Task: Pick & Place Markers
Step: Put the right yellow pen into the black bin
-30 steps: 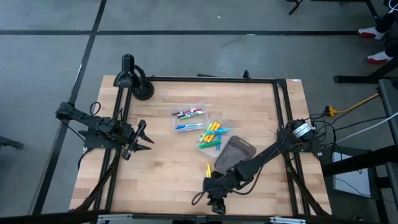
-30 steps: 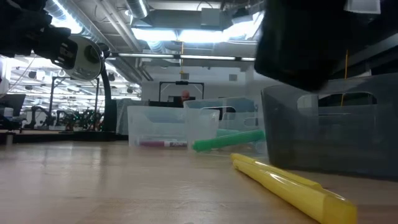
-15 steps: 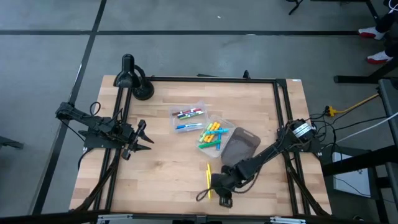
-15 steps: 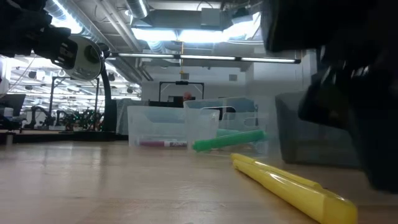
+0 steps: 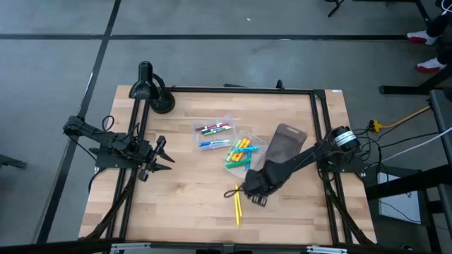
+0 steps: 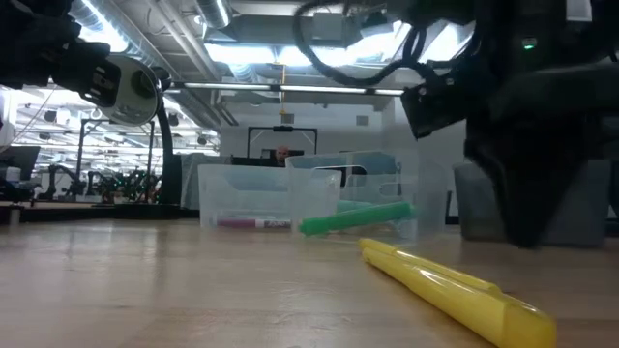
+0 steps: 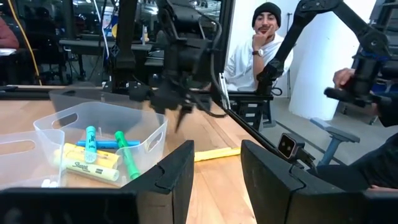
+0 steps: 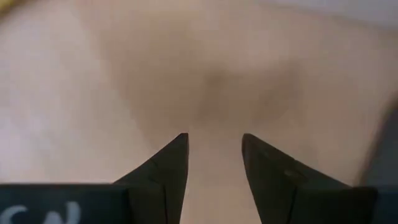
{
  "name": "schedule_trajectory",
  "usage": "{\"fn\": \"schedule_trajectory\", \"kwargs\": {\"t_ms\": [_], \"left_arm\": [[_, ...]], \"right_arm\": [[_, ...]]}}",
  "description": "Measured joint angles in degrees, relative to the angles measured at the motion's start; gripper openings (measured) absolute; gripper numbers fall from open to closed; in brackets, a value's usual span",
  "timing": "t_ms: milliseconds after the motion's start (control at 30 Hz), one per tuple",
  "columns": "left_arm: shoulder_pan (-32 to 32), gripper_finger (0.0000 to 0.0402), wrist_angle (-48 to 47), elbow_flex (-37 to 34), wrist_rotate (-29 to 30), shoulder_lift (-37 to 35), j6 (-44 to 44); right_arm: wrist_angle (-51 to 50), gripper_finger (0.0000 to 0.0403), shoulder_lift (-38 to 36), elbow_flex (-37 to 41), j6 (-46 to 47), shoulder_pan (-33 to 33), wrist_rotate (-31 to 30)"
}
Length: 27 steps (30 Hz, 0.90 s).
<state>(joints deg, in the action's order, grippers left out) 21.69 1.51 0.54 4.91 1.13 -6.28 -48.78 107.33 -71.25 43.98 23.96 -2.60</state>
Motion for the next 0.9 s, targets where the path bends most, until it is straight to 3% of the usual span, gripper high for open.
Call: {"fn": "schedule_trajectory", "kwargs": {"t_ms": [100, 500, 700, 900], "left_arm": [[0.0, 0.0127, -0.05, 0.0, -0.02, 0.0, 0.0], [0.0, 0.0127, -0.06, 0.0, -0.02, 0.0, -0.02], [0.0, 0.0128, -0.05, 0.0, -0.02, 0.0, 0.0], [0.0, 0.0128, -0.06, 0.0, -0.02, 0.0, 0.0]], "right_arm": [[-2.61, 0.0152, -1.4, -0.51, 2.35, -0.46, -3.49], [17.31, 0.0152, -2.08, -5.75, 3.78, 3.91, -5.35], [20.62, 0.0144, -1.71, -5.78, 5.21, 6.24, -11.57], [25.52, 0.0128, 1.47, -5.78, 4.87, 7.49, -11.95]]}}
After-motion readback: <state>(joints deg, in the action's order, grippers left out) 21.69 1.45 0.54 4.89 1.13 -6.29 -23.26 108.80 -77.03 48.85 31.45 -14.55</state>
